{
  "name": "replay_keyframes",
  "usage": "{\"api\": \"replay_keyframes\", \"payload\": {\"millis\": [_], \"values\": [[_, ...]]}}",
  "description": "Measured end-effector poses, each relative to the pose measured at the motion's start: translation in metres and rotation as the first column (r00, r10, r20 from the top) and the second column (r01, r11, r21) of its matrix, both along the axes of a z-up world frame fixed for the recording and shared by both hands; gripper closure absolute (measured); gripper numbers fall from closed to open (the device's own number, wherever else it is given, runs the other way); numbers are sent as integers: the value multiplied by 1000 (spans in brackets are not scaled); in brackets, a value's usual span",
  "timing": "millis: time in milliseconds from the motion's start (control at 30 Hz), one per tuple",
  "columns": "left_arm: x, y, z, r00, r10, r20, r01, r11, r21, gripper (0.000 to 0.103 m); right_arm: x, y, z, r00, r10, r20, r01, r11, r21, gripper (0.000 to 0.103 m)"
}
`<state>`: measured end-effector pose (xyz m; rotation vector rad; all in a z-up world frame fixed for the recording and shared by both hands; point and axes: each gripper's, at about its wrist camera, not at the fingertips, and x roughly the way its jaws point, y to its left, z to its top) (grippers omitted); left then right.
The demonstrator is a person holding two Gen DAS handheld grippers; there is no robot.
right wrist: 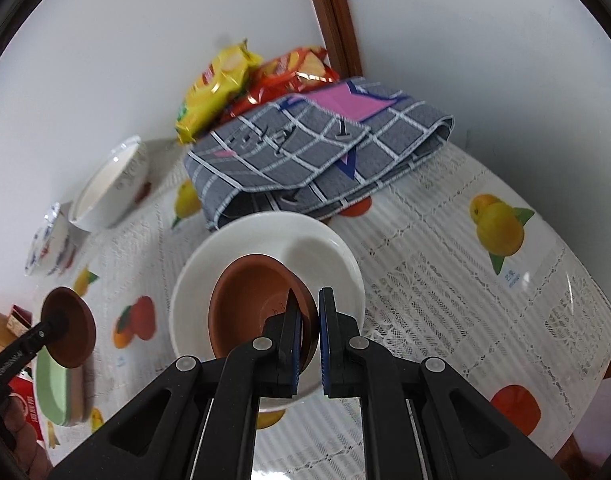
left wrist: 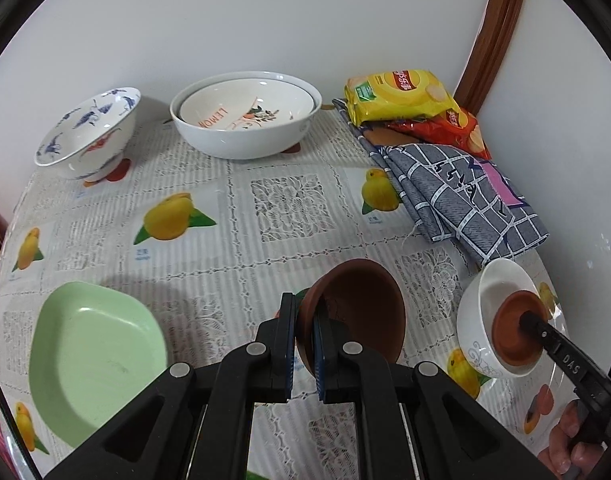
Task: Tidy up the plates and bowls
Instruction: 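Lower the terracotta bowl into the white bowl and open the right gripper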
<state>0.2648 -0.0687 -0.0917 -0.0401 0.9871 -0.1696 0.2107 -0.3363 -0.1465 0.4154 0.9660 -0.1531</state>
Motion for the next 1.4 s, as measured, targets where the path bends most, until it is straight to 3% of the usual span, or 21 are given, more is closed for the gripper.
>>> {"api": "replay_keyframes", "payload": {"millis": [667,867,1133,1400], "values": [[17,-10,-16,999,-31,-20,31,1000,-1,95,22,19,-14,996,18,-84,-28,991,-127,95],[16,-11,-15,999,-34,-18,34,999,3,95,27,30,-18,993,28,-114,-55,968,-244,95],[10,-11,-5,999,-32,-1,32,999,8,95,28,36,-19,990,57,-129,-96,943,-319,93],[4,-8,9,1000,-18,25,18,1000,6,95,30,43,-22,986,90,-141,-135,925,-354,84]]}}
